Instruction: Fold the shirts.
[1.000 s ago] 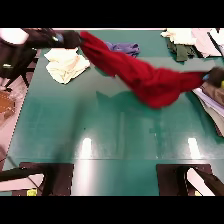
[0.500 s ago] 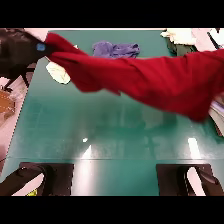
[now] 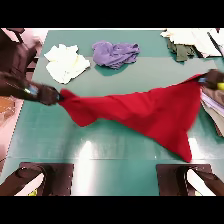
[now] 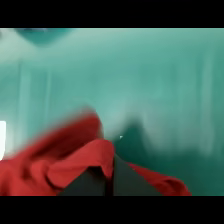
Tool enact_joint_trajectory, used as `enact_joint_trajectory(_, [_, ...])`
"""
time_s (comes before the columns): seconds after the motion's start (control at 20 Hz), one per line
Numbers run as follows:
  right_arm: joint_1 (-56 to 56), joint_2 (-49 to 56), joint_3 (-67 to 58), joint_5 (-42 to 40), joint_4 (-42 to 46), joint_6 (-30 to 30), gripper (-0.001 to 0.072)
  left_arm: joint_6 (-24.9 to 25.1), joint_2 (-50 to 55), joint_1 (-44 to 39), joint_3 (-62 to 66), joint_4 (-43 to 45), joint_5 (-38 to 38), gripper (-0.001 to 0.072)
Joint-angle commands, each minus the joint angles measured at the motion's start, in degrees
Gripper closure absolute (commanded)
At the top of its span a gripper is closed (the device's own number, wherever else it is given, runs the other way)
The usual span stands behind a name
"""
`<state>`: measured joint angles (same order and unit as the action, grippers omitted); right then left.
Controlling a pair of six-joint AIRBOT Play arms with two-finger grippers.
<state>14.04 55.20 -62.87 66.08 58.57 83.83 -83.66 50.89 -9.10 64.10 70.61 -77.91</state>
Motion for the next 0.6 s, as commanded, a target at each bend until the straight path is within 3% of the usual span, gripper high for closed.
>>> enact_joint_trajectory(0.0, [-3.6, 16.5, 3.0, -6.4, 0.5, -0.9, 0.0692, -4.4, 0.3, 0.0, -16.3, 12.8, 11.3, 0.0683])
enact_joint_trajectory(0.15, [-4.3, 29.7, -3.0, -1.0, -0.9, -1.0, 0.0684, -4.5, 1.2, 0.0, -22.6, 10.3, 16.0, 0.0683])
enact_joint_trajectory(0.3, [-3.0, 31.5, -8.4, -1.1, -3.5, -3.3, 0.0481, -5.5, 1.2, 0.0, -24.6, 11.8, 18.7, 0.0683])
enact_joint_trajectory(0.4, [-1.2, 29.6, -12.0, 0.3, -3.6, -3.3, 0.0259, -6.6, 1.2, 0.0, -24.6, 14.4, 22.3, 0.0682])
enact_joint_trajectory(0.45, [-0.3, 27.9, -13.3, 2.3, -3.6, -3.3, 0.0210, -6.6, 1.2, 0.0, -24.6, 14.8, 24.4, 0.0682])
enact_joint_trajectory(0.55, [0.2, 23.6, -14.0, 8.1, -7.0, -6.4, 0.0206, -6.5, 1.2, 0.0, -24.5, 14.9, 29.2, 0.0681])
